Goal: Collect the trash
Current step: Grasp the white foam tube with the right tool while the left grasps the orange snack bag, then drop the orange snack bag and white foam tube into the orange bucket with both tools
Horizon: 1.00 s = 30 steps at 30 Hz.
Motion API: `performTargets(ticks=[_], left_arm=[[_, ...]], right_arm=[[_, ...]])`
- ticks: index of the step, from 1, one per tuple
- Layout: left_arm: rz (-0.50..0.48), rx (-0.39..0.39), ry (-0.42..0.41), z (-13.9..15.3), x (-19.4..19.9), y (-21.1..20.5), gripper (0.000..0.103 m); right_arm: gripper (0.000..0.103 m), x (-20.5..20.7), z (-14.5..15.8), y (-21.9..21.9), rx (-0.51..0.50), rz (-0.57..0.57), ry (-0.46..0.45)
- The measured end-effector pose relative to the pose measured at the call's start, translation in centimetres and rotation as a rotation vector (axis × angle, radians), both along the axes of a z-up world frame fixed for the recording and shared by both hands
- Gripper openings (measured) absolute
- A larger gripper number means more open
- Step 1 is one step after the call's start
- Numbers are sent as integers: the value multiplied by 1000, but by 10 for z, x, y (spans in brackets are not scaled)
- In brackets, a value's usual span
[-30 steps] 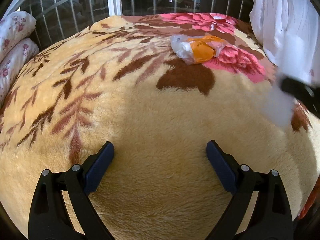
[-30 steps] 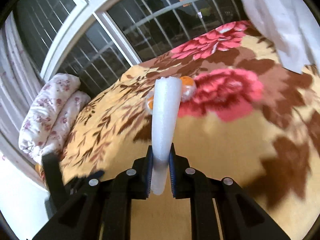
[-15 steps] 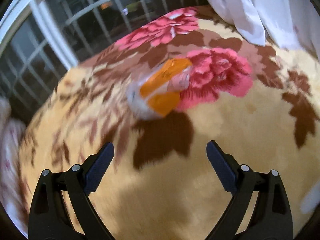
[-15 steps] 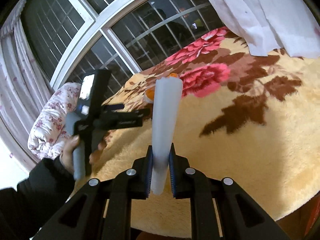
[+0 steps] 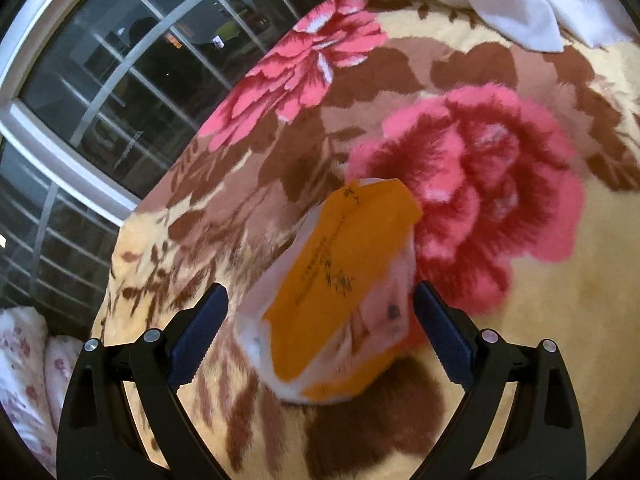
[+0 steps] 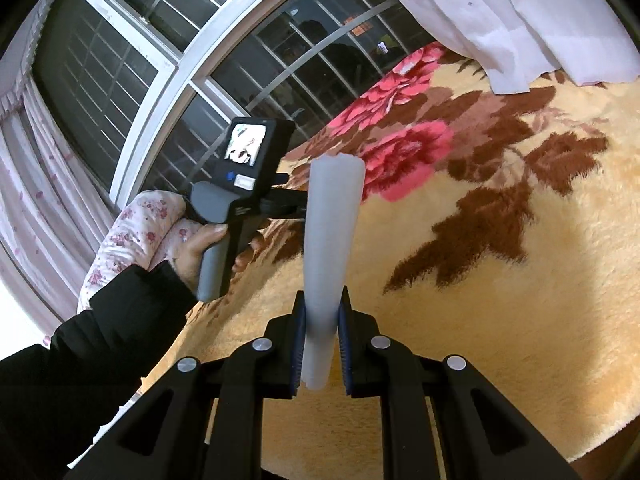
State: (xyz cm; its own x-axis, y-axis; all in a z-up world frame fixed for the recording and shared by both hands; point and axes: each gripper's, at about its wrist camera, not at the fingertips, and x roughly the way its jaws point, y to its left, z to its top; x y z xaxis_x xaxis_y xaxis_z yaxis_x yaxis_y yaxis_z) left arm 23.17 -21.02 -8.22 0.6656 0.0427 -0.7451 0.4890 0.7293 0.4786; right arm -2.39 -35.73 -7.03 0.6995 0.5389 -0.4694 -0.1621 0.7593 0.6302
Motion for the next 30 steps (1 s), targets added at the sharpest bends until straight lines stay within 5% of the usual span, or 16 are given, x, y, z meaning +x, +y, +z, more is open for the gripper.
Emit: performTargets(ticks=[5, 9, 15, 18, 23, 30], left_arm=[[23, -26, 26, -10, 18, 0, 91], [42, -125, 114, -12, 29, 0, 52], [68, -148, 113, -12, 19, -5, 26], [128, -182, 118, -7, 13, -4, 24], [209, -130, 72, -3, 4, 3, 21], [259, -229, -2, 37, -42, 40, 20]], right_arm=[[15, 9, -5, 1, 12, 3, 3], [15, 15, -7, 4, 15, -2, 3], [15, 15, -6, 6, 15, -10, 9], [15, 13, -6, 6, 17, -20, 14], [15, 12, -5, 4, 36, -35, 27], [15, -10, 14, 7, 18, -37, 5]])
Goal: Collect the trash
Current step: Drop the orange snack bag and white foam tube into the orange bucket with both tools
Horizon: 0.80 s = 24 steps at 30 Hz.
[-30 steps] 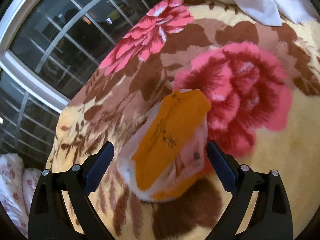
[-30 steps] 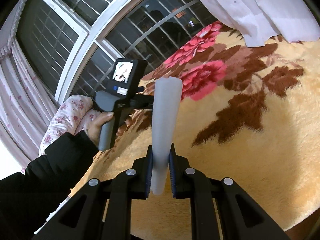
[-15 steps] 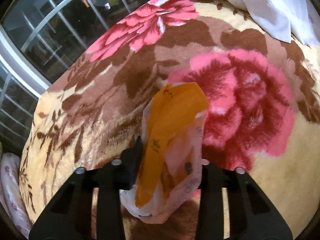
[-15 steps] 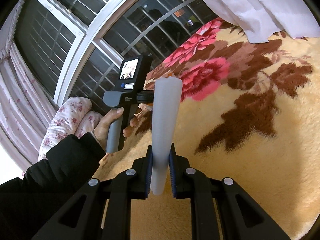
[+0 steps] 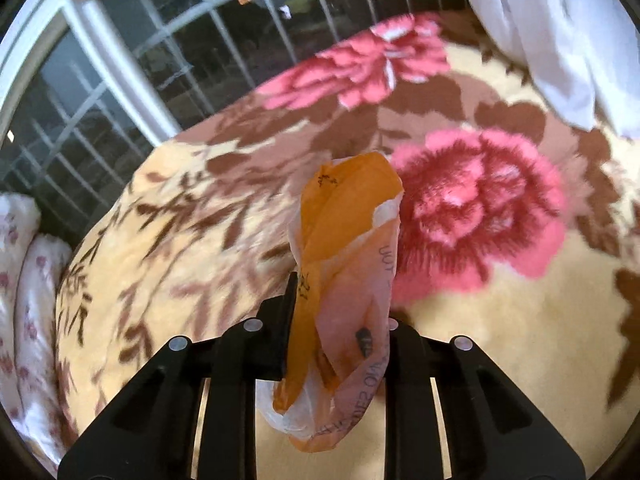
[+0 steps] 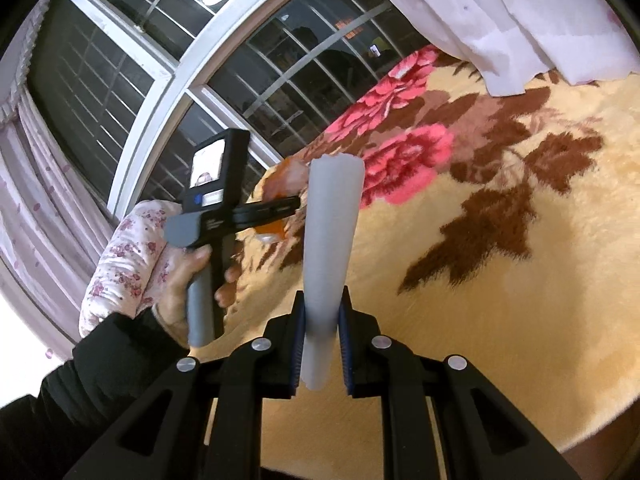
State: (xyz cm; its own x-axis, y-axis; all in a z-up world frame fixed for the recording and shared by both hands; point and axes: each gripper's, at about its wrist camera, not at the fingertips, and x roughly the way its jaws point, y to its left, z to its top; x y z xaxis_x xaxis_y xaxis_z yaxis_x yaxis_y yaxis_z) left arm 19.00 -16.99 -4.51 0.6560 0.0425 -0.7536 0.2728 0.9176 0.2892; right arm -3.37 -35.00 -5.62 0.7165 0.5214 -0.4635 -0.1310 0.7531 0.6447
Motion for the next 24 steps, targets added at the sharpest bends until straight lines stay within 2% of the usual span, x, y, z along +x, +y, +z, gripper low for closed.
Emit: performTargets(ticks=[4, 9, 14, 19, 24], left_arm=[[11, -42, -34, 18, -41, 22, 20], [6, -110, -56, 27, -106, 50, 20], [4, -156, -86, 28, -178, 80, 20], [37, -262, -87, 29, -236, 120, 20], [40, -263, -95, 17, -289, 144, 20]], right_arm=[[15, -16, 10, 13, -43, 5, -16], [15, -49, 21, 31, -109, 25, -39], [15, -85, 29, 43, -168, 60, -64], [16, -118, 37, 47, -248, 84, -93], [16, -145, 37, 52, -331, 123, -105]])
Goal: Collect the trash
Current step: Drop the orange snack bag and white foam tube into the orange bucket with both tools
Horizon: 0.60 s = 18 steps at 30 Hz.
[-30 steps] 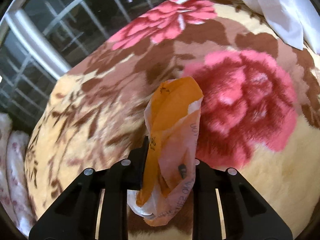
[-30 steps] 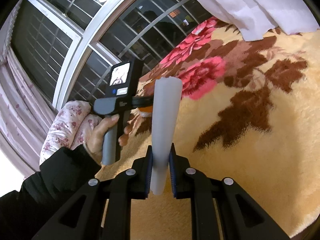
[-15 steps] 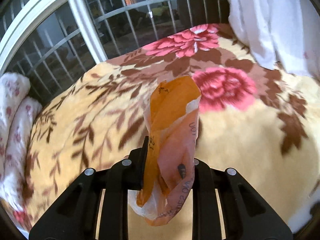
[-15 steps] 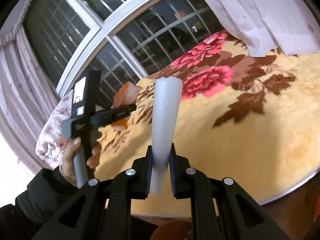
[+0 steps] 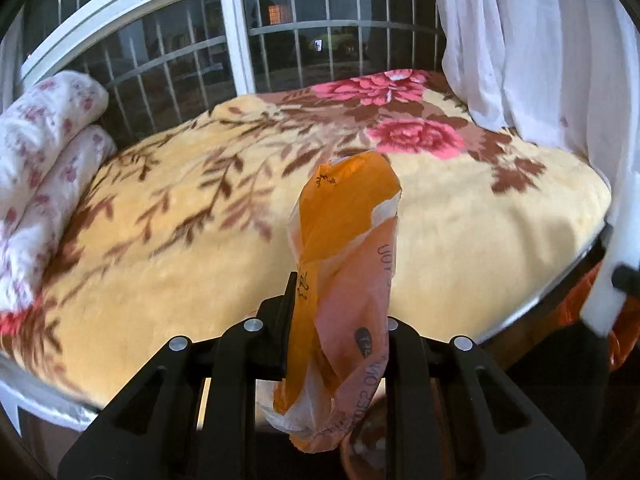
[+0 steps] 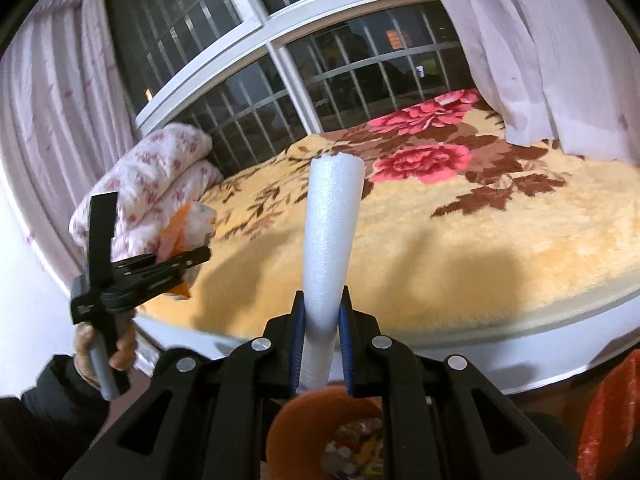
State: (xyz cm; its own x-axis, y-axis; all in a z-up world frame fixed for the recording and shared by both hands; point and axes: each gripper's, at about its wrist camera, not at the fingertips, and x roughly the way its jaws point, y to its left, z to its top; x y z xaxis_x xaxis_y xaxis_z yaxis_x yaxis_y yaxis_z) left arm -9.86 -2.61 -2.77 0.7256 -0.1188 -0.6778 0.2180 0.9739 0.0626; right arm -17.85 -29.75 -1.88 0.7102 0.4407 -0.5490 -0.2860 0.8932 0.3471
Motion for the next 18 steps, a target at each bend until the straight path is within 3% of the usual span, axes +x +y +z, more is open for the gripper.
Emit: performTargets(ticks=[8, 12, 18], left_arm=[[-72, 49, 15, -40, -88, 3, 20], [-104, 67, 100, -75, -104, -1, 20], [-135, 69, 295, -135, -97, -11, 20]], right_arm=[[16, -44, -40, 10, -97, 94, 76], [16, -55, -73, 12, -137, 125, 161], [17, -63, -111, 36, -230, 225, 234]])
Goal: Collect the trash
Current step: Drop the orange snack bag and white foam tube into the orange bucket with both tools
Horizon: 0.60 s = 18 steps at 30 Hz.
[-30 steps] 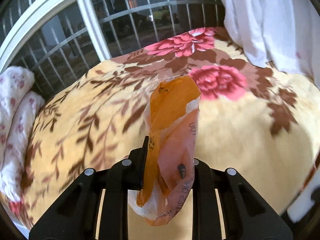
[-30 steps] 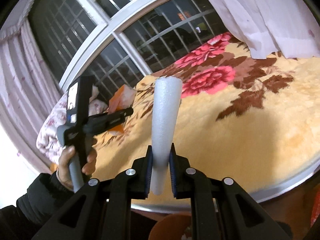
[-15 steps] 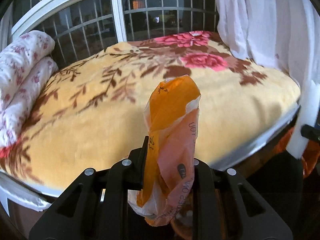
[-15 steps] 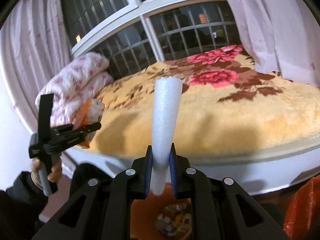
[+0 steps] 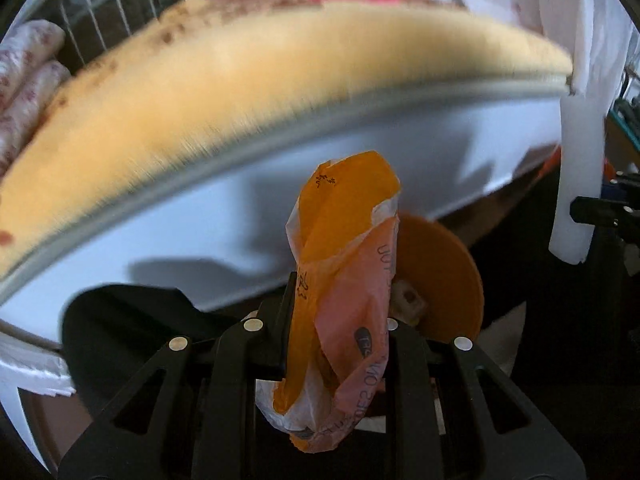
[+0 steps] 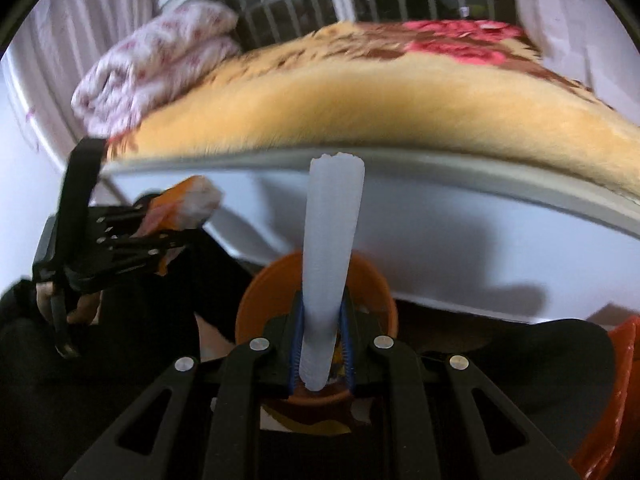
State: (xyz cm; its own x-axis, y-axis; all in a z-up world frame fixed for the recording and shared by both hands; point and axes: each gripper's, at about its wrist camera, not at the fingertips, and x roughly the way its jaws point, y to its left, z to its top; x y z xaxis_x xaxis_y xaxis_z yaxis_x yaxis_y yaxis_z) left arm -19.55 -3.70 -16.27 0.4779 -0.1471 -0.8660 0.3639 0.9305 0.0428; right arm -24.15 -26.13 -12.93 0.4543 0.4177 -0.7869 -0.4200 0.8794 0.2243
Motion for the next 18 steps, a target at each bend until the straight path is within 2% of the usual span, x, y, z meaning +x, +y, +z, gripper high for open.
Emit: performTargets(ticks=[6, 13, 18], left_arm=[[-65, 52, 68, -35, 17, -25, 20], [-78, 93, 252, -90, 36, -34, 20], [-91, 103, 346, -116, 42, -37, 20]], right_arm=[[17, 19, -44, 33, -45, 80, 92], [17, 40, -94, 42, -43, 74, 238], [18, 48, -114, 45, -49, 74, 315]])
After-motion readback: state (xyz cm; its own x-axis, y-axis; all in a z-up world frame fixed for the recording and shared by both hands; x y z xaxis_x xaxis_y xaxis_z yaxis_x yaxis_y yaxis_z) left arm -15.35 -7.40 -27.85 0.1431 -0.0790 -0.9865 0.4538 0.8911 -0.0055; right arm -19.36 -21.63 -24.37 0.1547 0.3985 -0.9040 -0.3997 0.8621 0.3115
